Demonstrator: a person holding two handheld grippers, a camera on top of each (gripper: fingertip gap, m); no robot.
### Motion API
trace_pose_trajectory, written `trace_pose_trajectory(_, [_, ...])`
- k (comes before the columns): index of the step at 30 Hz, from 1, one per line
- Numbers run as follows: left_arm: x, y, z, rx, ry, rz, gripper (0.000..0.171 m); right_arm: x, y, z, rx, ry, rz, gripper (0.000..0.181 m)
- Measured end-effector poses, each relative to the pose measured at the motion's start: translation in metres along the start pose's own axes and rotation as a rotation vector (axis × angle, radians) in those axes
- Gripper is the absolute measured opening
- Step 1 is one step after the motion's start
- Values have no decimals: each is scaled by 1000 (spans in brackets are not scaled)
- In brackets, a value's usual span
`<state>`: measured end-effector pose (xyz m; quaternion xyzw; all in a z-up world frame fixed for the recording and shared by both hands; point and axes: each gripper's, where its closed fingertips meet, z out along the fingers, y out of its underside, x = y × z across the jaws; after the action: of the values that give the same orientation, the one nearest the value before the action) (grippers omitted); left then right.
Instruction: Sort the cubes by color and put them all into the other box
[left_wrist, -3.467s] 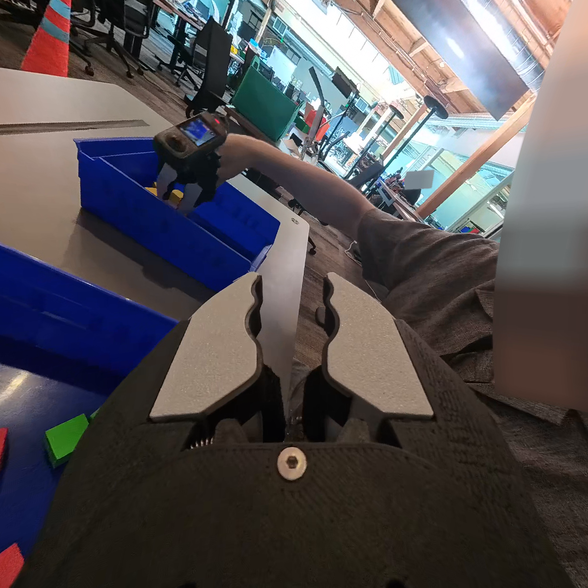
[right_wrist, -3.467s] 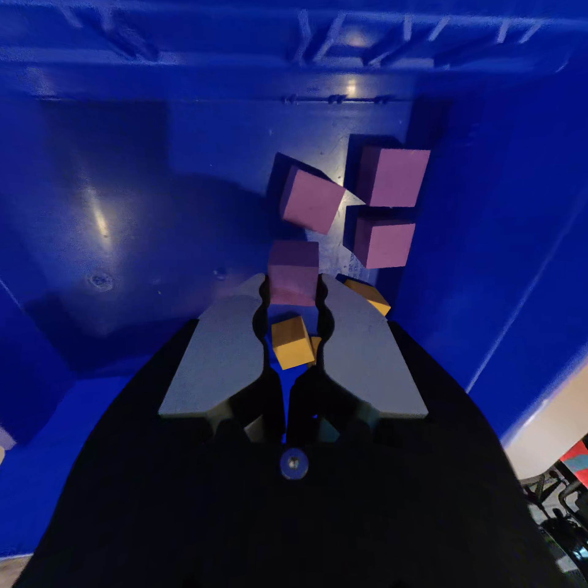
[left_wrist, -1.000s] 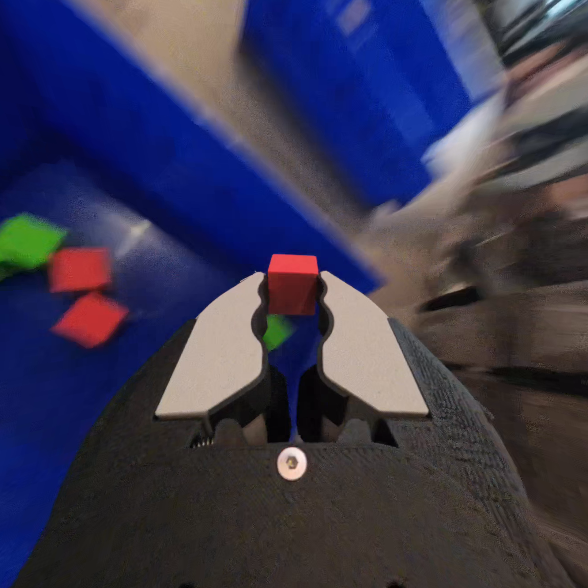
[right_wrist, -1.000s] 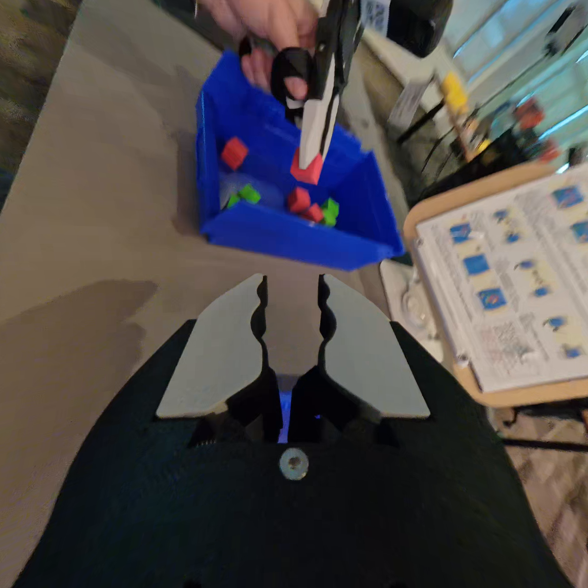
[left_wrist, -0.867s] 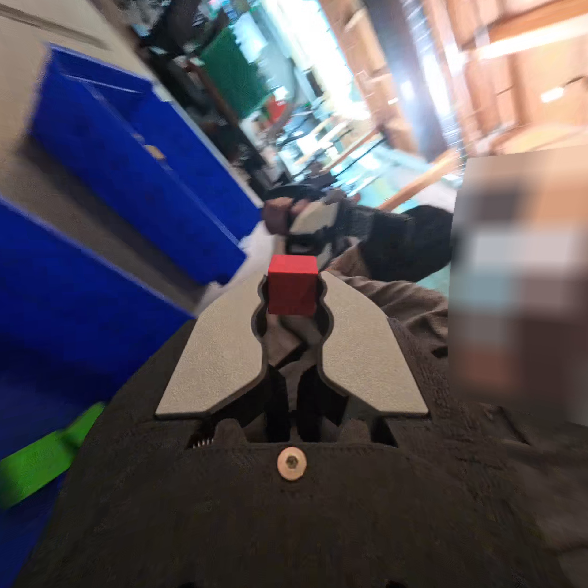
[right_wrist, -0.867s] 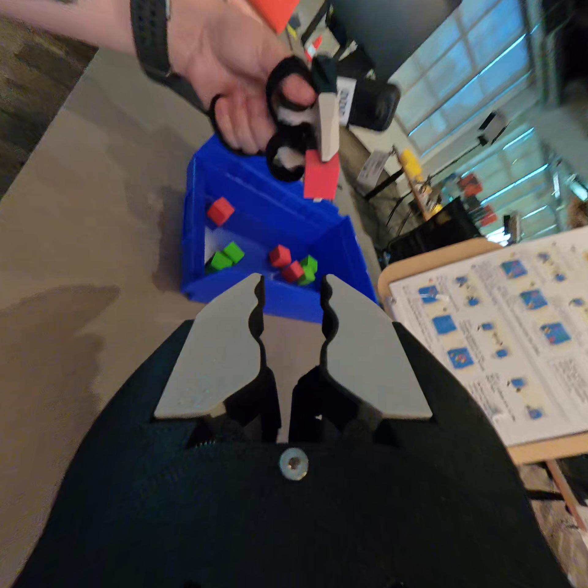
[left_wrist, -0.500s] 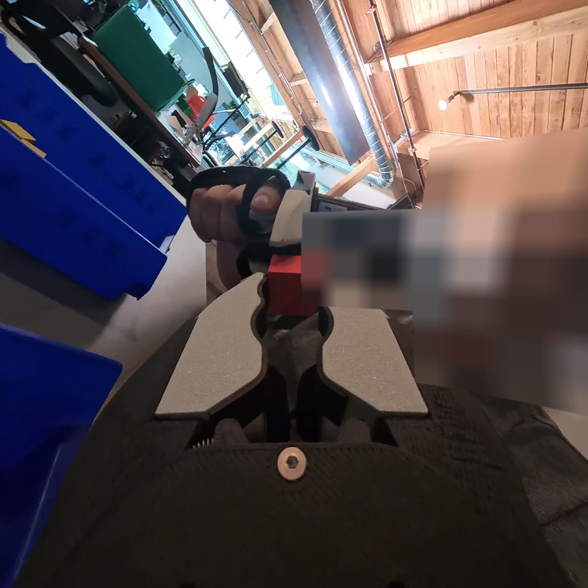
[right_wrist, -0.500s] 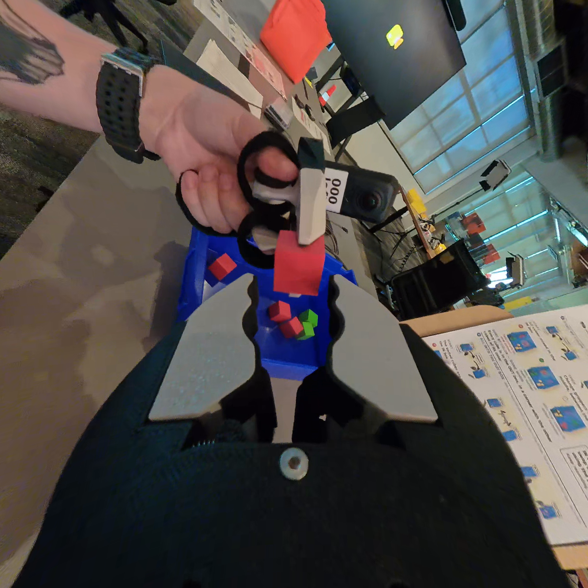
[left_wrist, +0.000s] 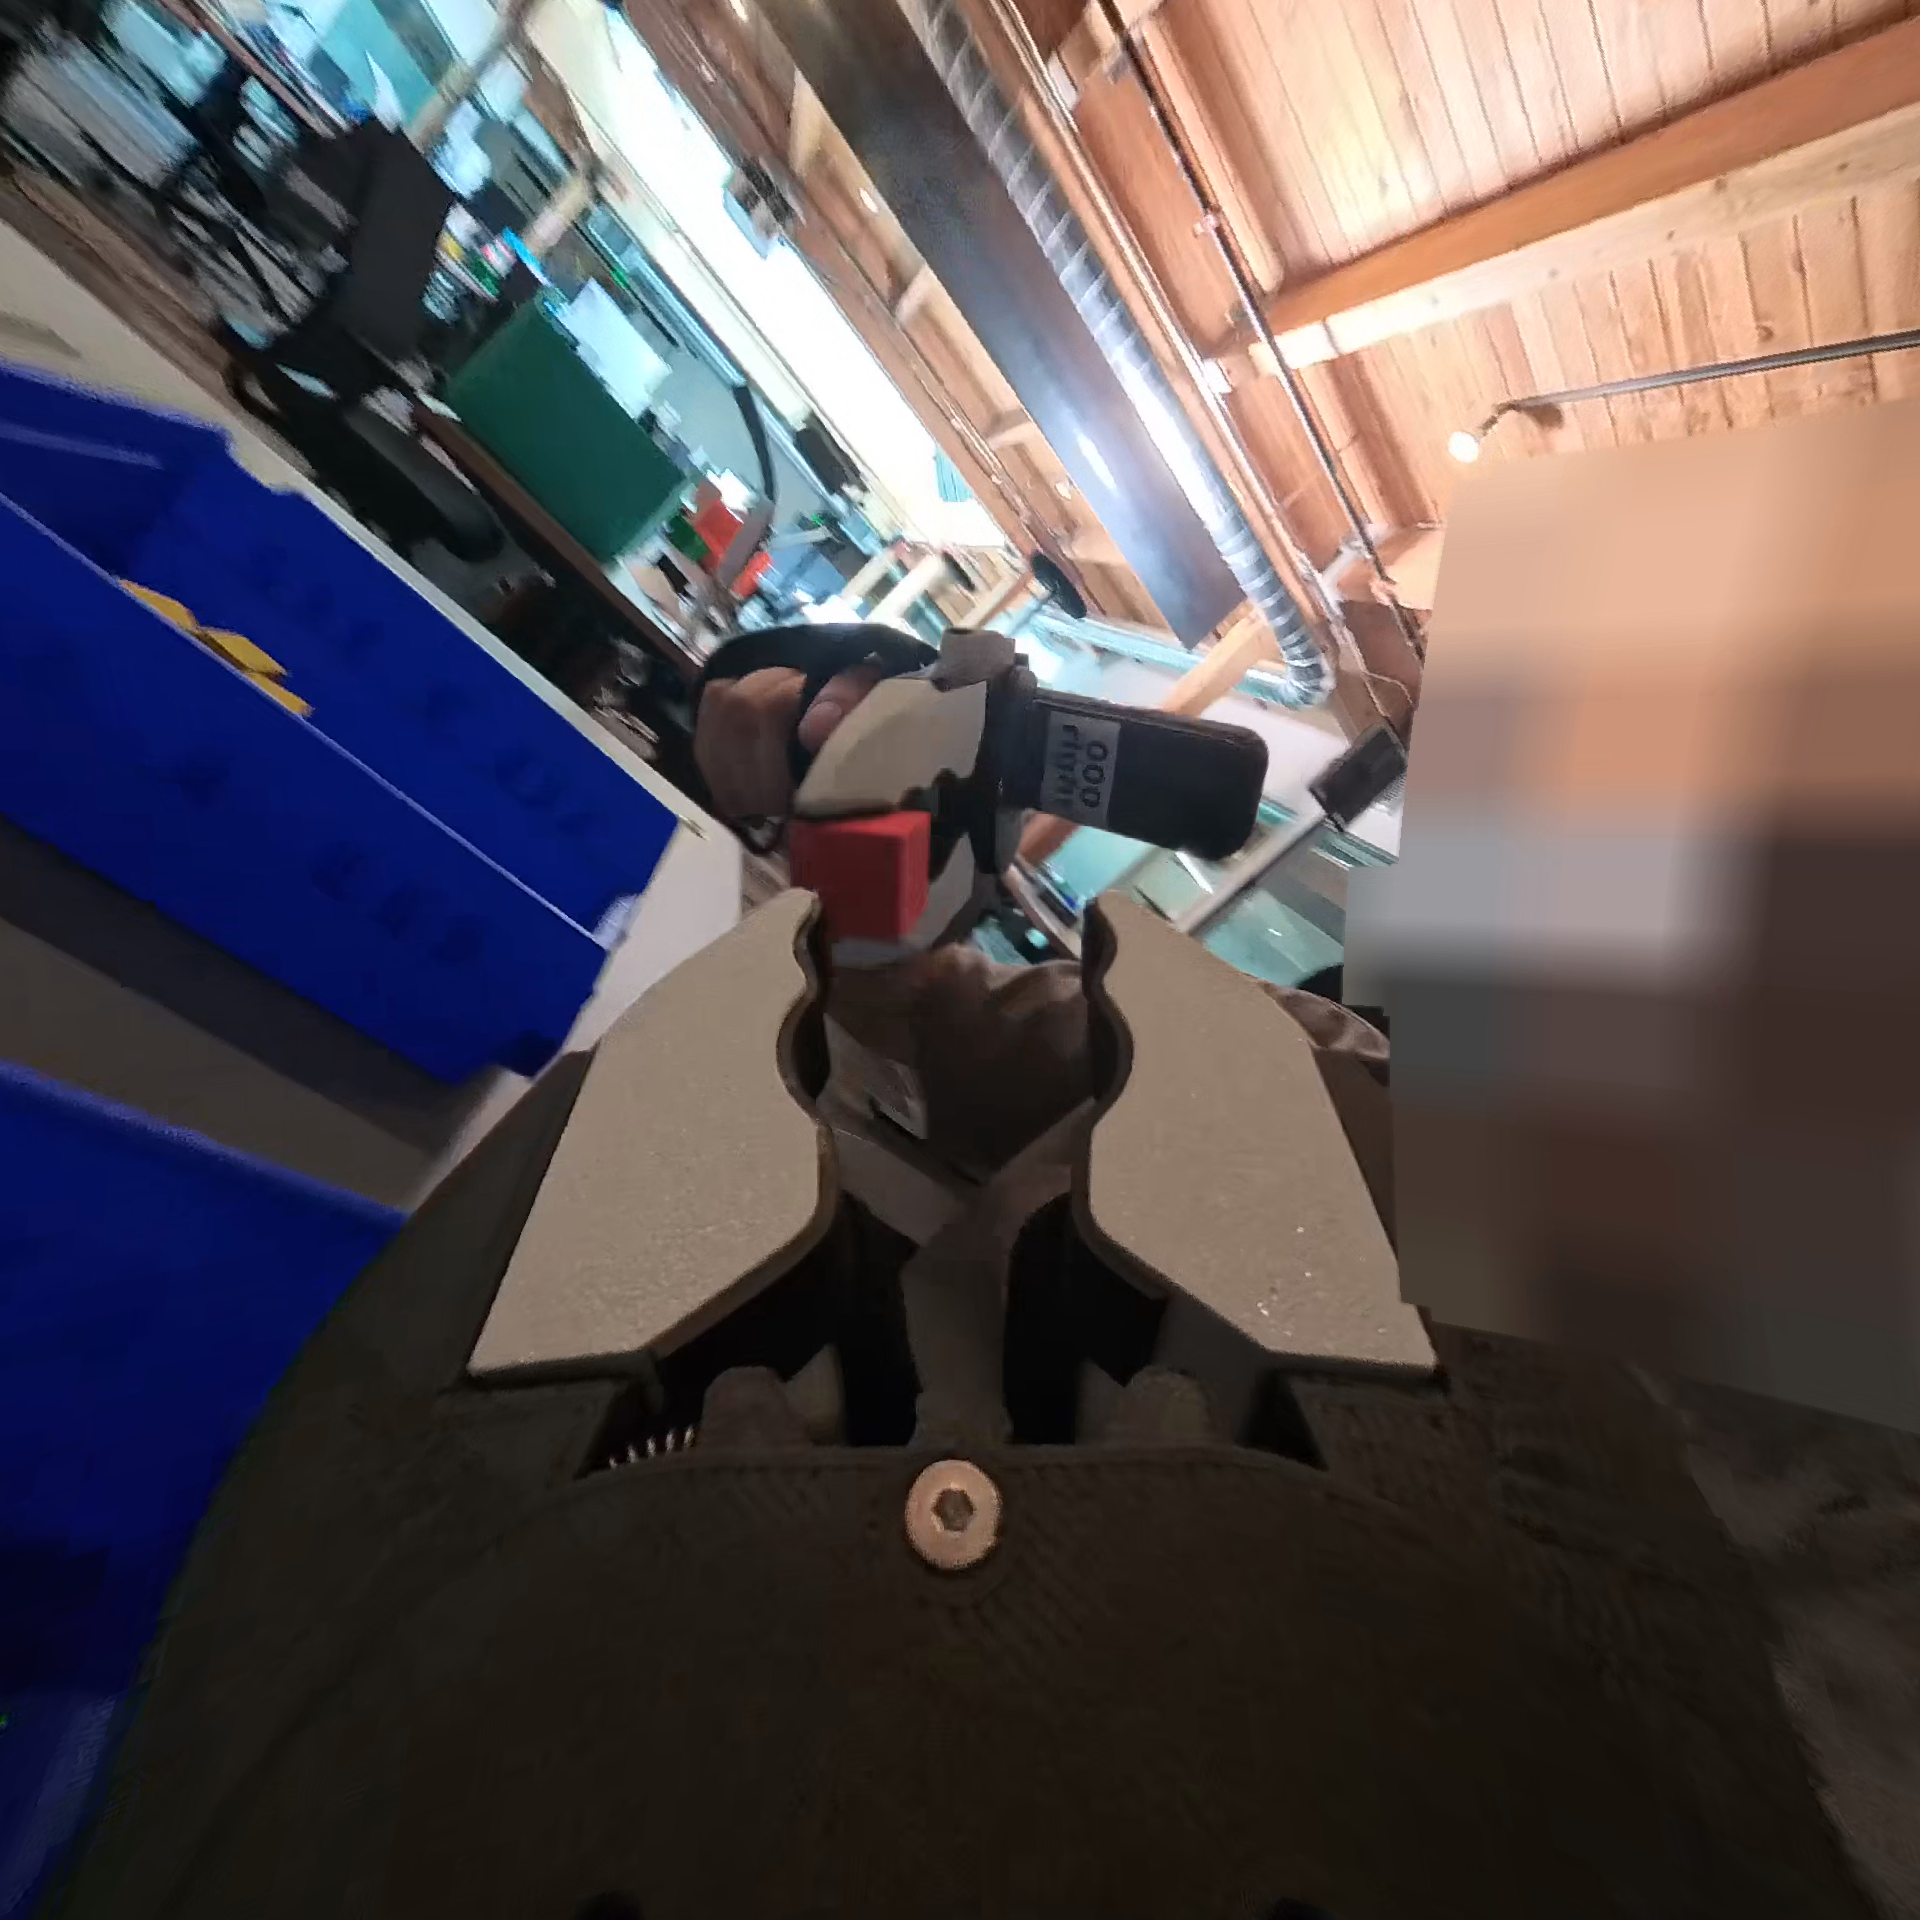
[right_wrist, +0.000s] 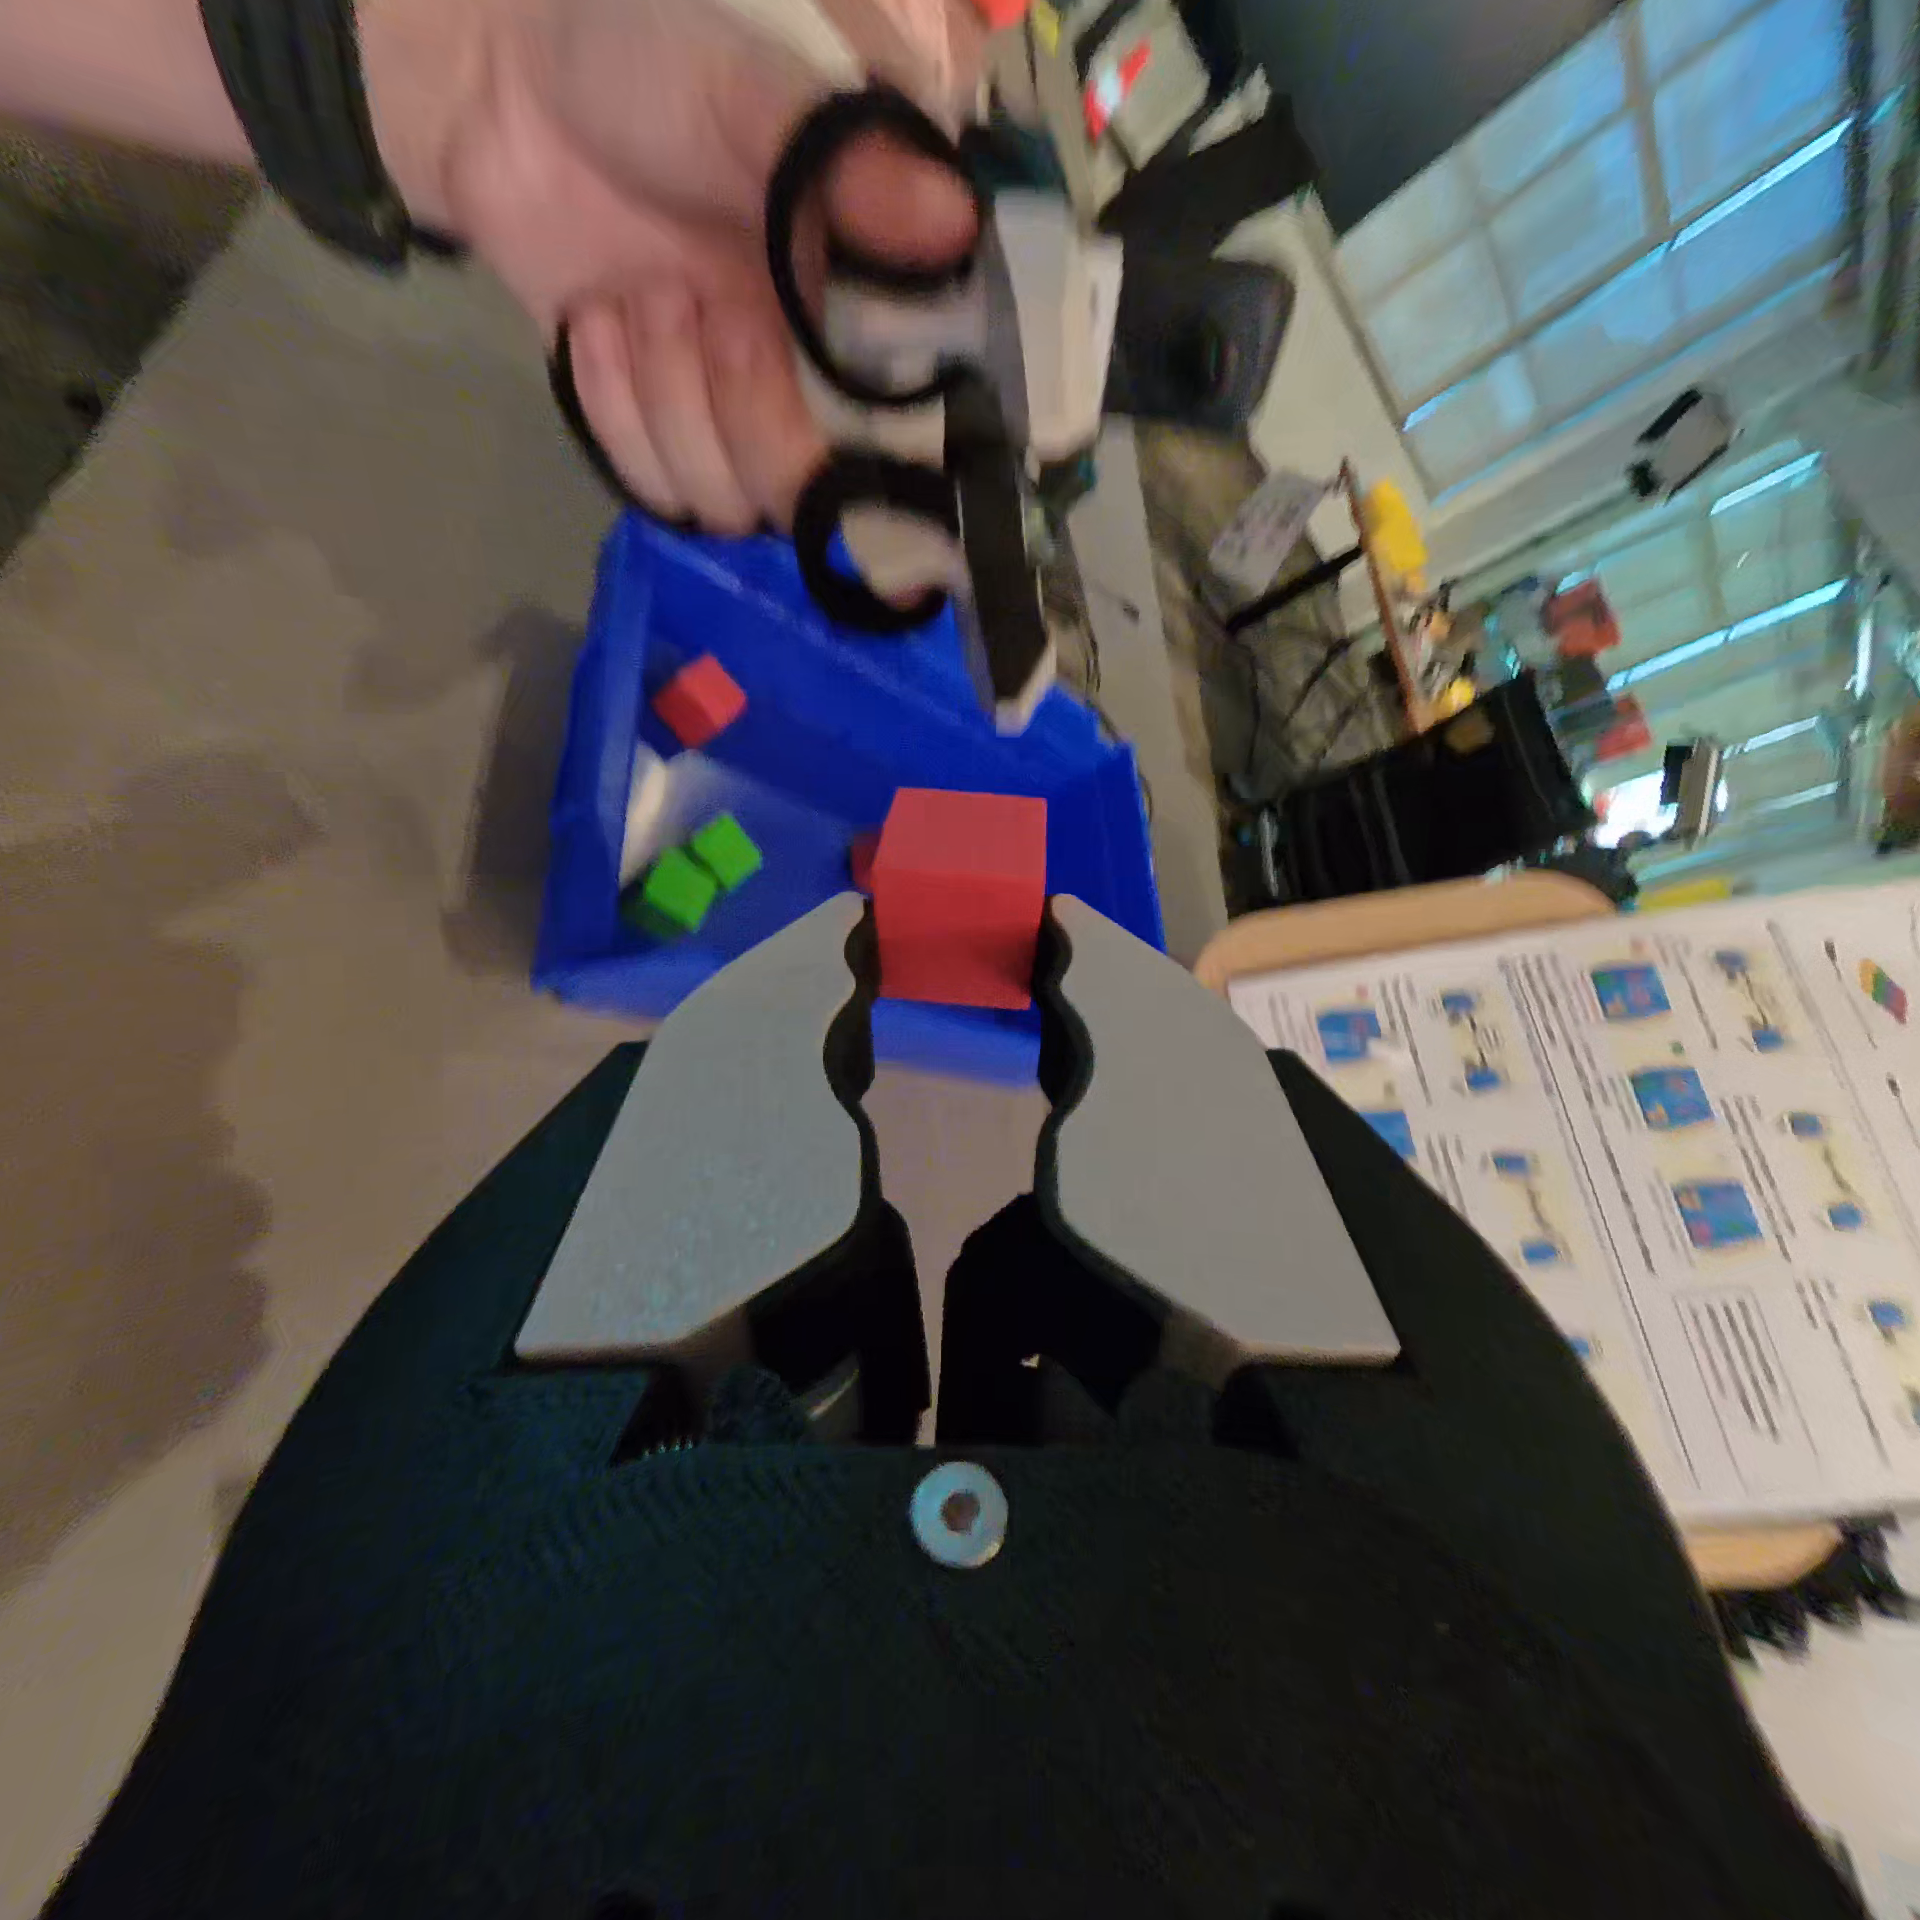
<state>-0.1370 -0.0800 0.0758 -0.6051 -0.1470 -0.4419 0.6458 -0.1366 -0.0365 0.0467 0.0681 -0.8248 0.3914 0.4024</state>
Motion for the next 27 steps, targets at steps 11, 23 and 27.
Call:
trace_pose_trajectory(11, [22, -14, -21, -6, -126, 171, 39, -53, 222, -157, -954, -590, 381, 28])
trace_pose_trajectory(23, [18, -15, -30, -1, -170, 186, 37, -125, 286, -180, -1134, -775, 438, 29])
trace_pose_trajectory(27, [19, -14, -29, -13, -176, 193, 37, -136, 291, -184, -1205, -824, 448, 29])
